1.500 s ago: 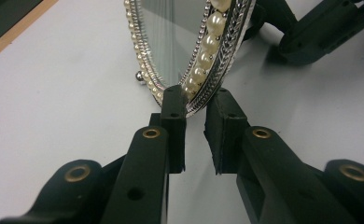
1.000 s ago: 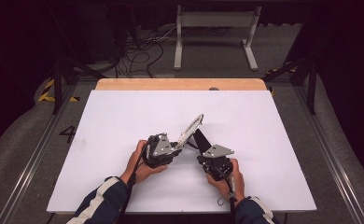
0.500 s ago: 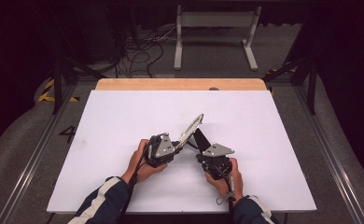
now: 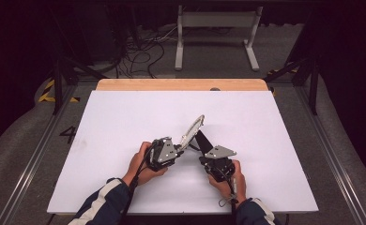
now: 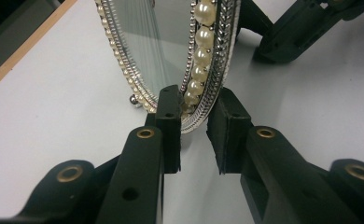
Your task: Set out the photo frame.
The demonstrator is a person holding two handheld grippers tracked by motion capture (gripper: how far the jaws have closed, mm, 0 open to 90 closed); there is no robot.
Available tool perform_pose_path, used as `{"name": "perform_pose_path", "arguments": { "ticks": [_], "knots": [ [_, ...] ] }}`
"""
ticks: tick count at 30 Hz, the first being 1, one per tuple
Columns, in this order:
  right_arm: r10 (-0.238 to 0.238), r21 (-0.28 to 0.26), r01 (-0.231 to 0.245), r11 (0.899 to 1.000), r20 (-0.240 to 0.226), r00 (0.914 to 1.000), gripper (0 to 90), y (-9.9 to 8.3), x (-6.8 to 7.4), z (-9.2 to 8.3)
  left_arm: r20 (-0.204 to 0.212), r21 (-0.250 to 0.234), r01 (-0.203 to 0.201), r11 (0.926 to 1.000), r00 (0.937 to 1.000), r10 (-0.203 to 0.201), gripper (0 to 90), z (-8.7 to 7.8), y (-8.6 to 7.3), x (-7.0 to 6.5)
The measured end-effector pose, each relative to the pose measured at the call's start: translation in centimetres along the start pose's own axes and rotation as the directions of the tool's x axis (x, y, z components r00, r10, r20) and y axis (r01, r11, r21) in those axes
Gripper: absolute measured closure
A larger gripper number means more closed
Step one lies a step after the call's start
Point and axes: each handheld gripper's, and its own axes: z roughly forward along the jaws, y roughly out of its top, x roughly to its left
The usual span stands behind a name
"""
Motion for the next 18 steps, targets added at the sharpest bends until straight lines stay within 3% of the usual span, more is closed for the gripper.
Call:
{"name": "perform_pose_path", "arguments": {
  "ticks": [1, 4, 8, 13, 18],
  "knots": [
    [-0.003, 0.001, 0.003, 1.000, 0.000, 1.0000, 90.0, 0.1, 0.0, 0.0, 0.007, 0.001, 0.017, 0.9998, 0.9998, -0.017, 75.7, -0.2, -0.1, -0.1],
    [-0.004, 0.001, 0.004, 1.000, -0.004, 1.0000, 90.0, 0.1, -0.1, 0.0, 0.007, 0.000, 0.007, 1.0000, 1.0000, -0.007, 75.5, -0.2, 0.0, -0.2],
    [-0.005, 0.005, 0.005, 1.000, 0.003, 1.0000, 90.0, -0.1, -0.4, -0.2, 0.027, -0.005, 0.025, 0.9997, 0.9993, -0.025, 74.9, -0.1, 0.0, -0.3],
    [-0.001, 0.011, 0.001, 1.000, 0.006, 1.0000, 90.0, -0.2, -0.7, -0.3, 0.031, -0.001, 0.008, 1.0000, 0.9995, -0.008, 75.0, -0.2, 0.3, -0.6],
    [0.015, 0.024, -0.015, 1.000, 0.003, 0.9999, 90.0, -0.6, -1.4, -0.2, 0.053, -0.005, 0.017, 0.9998, 0.9984, -0.017, 74.3, 0.0, 0.4, -0.6]
  ]
}}
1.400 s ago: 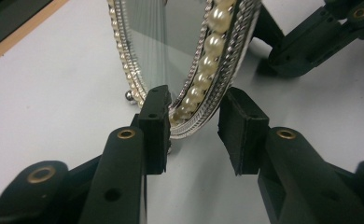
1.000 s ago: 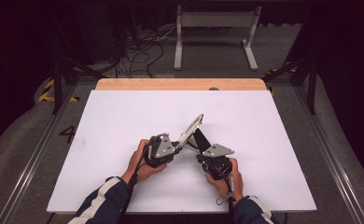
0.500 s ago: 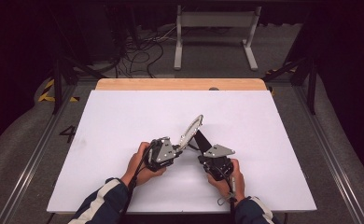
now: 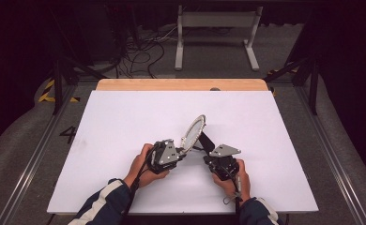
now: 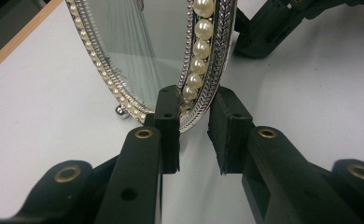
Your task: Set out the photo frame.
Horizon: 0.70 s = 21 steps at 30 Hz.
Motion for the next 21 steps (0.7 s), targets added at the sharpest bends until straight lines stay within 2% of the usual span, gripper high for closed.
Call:
{"name": "perform_pose_path", "arguments": {
  "ticks": [2, 5, 10, 13, 16, 21],
  "knots": [
    [0.008, 0.000, -0.008, 1.000, -0.008, 0.9999, 90.0, -0.2, -0.3, 0.0, 0.004, -0.005, -0.001, 1.0000, 1.0000, 0.001, 74.0, 0.1, 0.0, 0.0],
    [0.022, -0.003, -0.022, 1.000, -0.013, 0.9997, 90.0, -0.3, -0.5, 0.0, 0.014, -0.010, 0.020, 0.9997, 0.9997, -0.020, 73.9, 0.1, 0.0, 0.0],
    [0.019, -0.007, -0.019, 1.000, -0.016, 0.9997, 90.0, -0.3, -0.6, -0.2, 0.023, -0.035, 0.040, 0.9986, 0.9990, -0.039, 73.0, 0.3, -0.2, 0.1],
    [0.021, -0.014, -0.022, 1.000, -0.019, 0.9996, 90.0, -0.3, -0.6, -0.4, 0.017, -0.028, 0.047, 0.9985, 0.9988, -0.046, 68.7, 0.6, -0.4, 0.1],
    [0.013, -0.033, -0.014, 0.999, -0.031, 0.9994, 90.0, -0.1, -0.6, -1.0, 0.011, -0.020, 0.076, 0.9970, 0.9971, -0.075, 57.2, 1.2, -0.6, 0.0],
    [0.017, -0.037, -0.019, 0.999, -0.033, 0.9993, 90.0, -0.1, -0.7, -1.1, -0.024, -0.007, 0.100, 0.9950, 0.9947, -0.100, 52.1, 1.8, -0.7, -0.1]
  ]
}}
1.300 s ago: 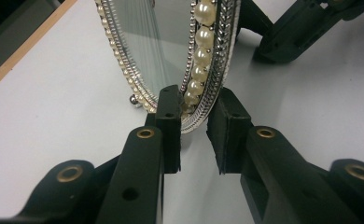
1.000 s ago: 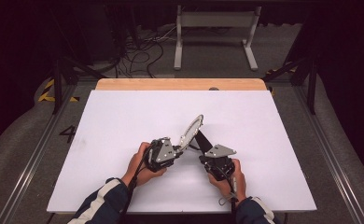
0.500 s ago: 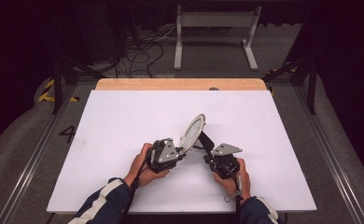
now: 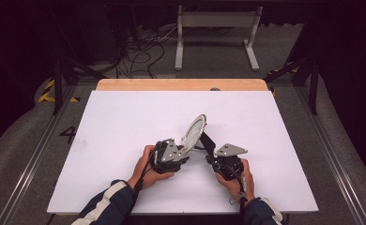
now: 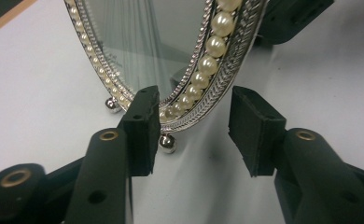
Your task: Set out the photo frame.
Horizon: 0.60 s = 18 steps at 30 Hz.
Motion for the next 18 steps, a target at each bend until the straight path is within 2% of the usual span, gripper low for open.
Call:
{"name": "perform_pose_path", "arguments": {
  "ticks": [3, 8, 10, 12, 14, 18],
  "knots": [
    [-0.001, -0.002, 0.001, 1.000, -0.002, 1.0000, 89.1, 0.05, 0.06, 0.10, -0.003, -0.015, 0.011, 0.9998, 0.9999, -0.011, 53.5, 0.19, -0.07, 0.07],
    [-0.008, 0.006, 0.008, 1.000, 0.003, 1.0000, 88.6, 0.03, 0.10, 0.34, -0.011, -0.039, -0.009, 0.9992, 0.9999, 0.008, 61.3, 0.25, -0.04, 0.06],
    [-0.011, 0.011, 0.011, 1.000, 0.003, 0.9999, 88.5, -0.01, 0.12, 0.49, -0.015, -0.041, -0.014, 0.9990, 0.9998, 0.014, 62.2, 0.24, -0.03, 0.01],
    [-0.008, 0.014, 0.008, 1.000, 0.004, 1.0000, 88.6, -0.04, 0.10, 0.58, -0.019, -0.045, -0.038, 0.9983, 0.9991, 0.037, 63.6, 0.13, 0.04, -0.05],
    [-0.006, 0.017, 0.006, 1.000, 0.006, 1.0000, 88.6, -0.09, 0.04, 0.65, -0.008, -0.062, -0.034, 0.9975, 0.9994, 0.034, 64.6, 0.01, 0.07, -0.01],
    [-0.009, 0.020, 0.009, 1.000, 0.004, 1.0000, 88.7, -0.12, -0.04, 0.68, -0.003, -0.061, -0.043, 0.9972, 0.9991, 0.042, 64.2, 0.04, 0.11, -0.06]
  ]
}}
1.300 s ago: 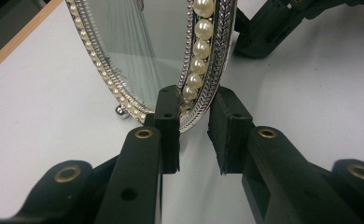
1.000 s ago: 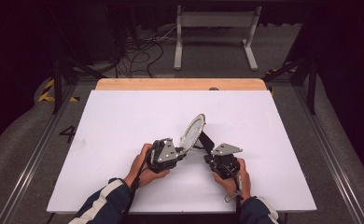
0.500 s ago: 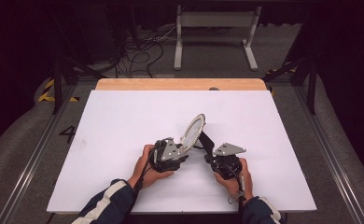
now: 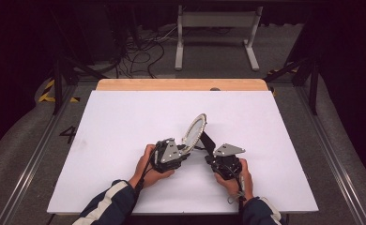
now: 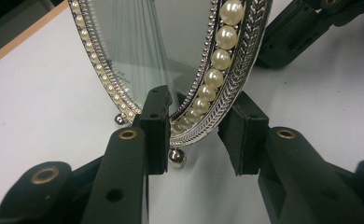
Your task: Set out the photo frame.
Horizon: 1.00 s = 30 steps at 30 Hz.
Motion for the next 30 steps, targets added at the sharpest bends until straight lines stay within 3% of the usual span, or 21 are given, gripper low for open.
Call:
{"name": "perform_pose_path", "arguments": {
  "ticks": [6, 12, 19, 30],
  "knots": [
    [0.000, 0.001, 0.000, 1.000, 0.000, 1.0000, 87.9, 0.0, 0.1, 0.2, 0.000, 0.006, -0.021, 0.9998, 0.9998, 0.021, 59.2, 0.3, 0.1, -0.1],
    [-0.003, 0.000, 0.003, 1.000, 0.015, 0.9999, 89.5, 0.0, 0.1, 0.4, -0.049, 0.036, -0.074, 0.9966, 0.9959, 0.076, 67.7, 0.2, 0.3, -0.4],
    [-0.005, 0.003, 0.005, 1.000, 0.016, 0.9999, 90.0, 0.0, 0.1, 0.4, -0.060, 0.051, -0.103, 0.9934, 0.9925, 0.106, 69.7, 0.0, 0.3, -0.7],
    [-0.003, 0.008, 0.003, 1.000, 0.025, 0.9997, 90.0, -0.1, -0.5, 0.2, -0.059, 0.066, -0.112, 0.9915, 0.9914, 0.116, 70.6, -0.2, 0.8, -1.7]
  ]
}}
